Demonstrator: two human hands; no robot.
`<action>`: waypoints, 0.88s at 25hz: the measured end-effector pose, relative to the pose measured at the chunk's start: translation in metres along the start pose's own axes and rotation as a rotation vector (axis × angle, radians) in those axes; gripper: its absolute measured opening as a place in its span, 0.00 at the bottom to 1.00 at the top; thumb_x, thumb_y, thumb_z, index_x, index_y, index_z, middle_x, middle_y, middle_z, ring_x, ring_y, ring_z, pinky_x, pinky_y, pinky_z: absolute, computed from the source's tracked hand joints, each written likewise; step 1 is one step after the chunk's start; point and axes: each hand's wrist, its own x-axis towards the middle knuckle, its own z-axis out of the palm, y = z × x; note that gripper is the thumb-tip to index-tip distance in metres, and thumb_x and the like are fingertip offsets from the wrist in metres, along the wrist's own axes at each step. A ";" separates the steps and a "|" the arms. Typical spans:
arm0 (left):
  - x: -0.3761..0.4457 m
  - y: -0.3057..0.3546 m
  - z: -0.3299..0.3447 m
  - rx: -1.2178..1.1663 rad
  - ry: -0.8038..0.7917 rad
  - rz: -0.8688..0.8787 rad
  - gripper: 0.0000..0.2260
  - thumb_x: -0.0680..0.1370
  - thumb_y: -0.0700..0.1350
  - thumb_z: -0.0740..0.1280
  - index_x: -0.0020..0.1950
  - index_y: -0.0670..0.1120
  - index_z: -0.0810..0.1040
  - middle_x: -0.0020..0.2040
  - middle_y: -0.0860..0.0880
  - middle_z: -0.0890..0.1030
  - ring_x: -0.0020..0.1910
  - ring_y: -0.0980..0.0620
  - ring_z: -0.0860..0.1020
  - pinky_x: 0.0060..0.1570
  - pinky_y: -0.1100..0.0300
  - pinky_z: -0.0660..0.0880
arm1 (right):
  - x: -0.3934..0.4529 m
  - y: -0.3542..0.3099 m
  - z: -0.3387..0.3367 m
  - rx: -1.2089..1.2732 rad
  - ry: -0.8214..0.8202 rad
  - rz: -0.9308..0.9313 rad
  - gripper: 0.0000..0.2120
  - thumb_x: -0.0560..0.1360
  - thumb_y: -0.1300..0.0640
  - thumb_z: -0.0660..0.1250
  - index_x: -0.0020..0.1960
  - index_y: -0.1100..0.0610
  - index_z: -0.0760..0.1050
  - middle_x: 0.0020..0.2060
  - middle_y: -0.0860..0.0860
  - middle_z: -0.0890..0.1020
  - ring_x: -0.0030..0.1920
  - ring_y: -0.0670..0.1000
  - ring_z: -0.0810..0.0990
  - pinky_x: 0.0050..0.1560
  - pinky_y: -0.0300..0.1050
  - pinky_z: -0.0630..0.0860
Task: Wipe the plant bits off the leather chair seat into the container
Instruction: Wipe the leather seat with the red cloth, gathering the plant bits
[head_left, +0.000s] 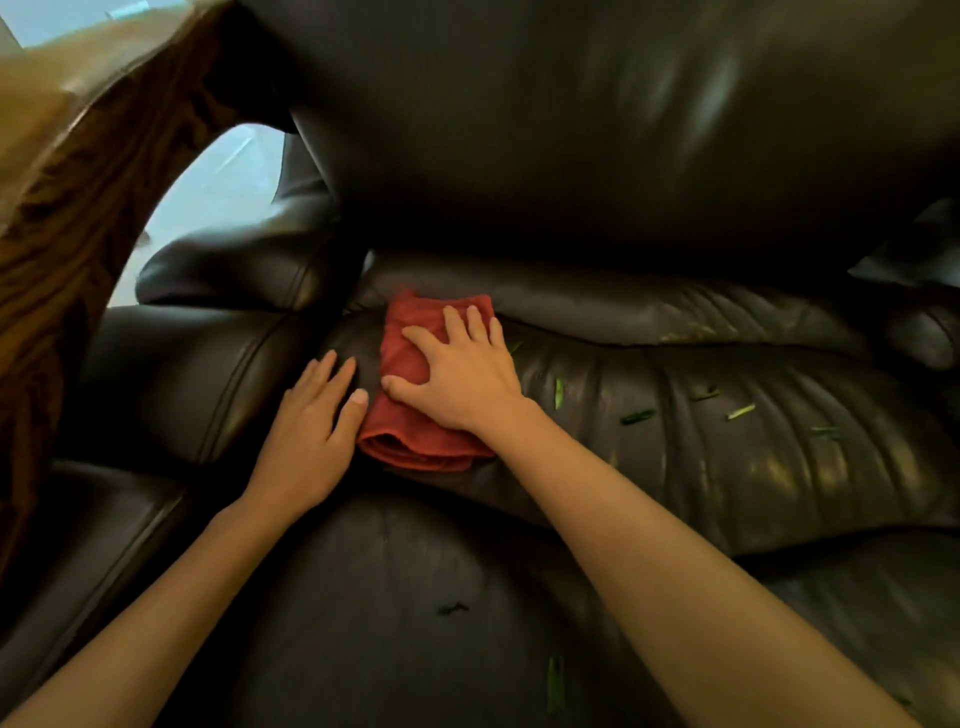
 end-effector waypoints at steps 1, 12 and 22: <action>0.001 0.004 0.002 0.018 0.000 0.003 0.22 0.81 0.48 0.54 0.74 0.45 0.61 0.77 0.44 0.57 0.77 0.48 0.51 0.75 0.50 0.47 | -0.002 0.005 -0.002 0.000 -0.001 0.013 0.33 0.73 0.32 0.55 0.74 0.44 0.58 0.76 0.61 0.54 0.76 0.64 0.49 0.75 0.61 0.43; 0.016 0.036 0.030 0.226 0.092 0.066 0.22 0.80 0.49 0.54 0.73 0.43 0.64 0.76 0.42 0.62 0.76 0.45 0.56 0.72 0.43 0.50 | -0.046 0.068 -0.023 -0.025 0.041 0.120 0.30 0.74 0.34 0.56 0.72 0.44 0.62 0.75 0.60 0.61 0.75 0.64 0.55 0.74 0.62 0.46; 0.019 0.073 0.049 0.241 0.067 0.091 0.22 0.80 0.49 0.52 0.72 0.42 0.63 0.75 0.41 0.62 0.76 0.44 0.56 0.73 0.43 0.49 | -0.069 0.084 -0.039 -0.042 0.001 0.114 0.32 0.74 0.36 0.57 0.74 0.48 0.59 0.77 0.55 0.54 0.76 0.61 0.49 0.74 0.63 0.46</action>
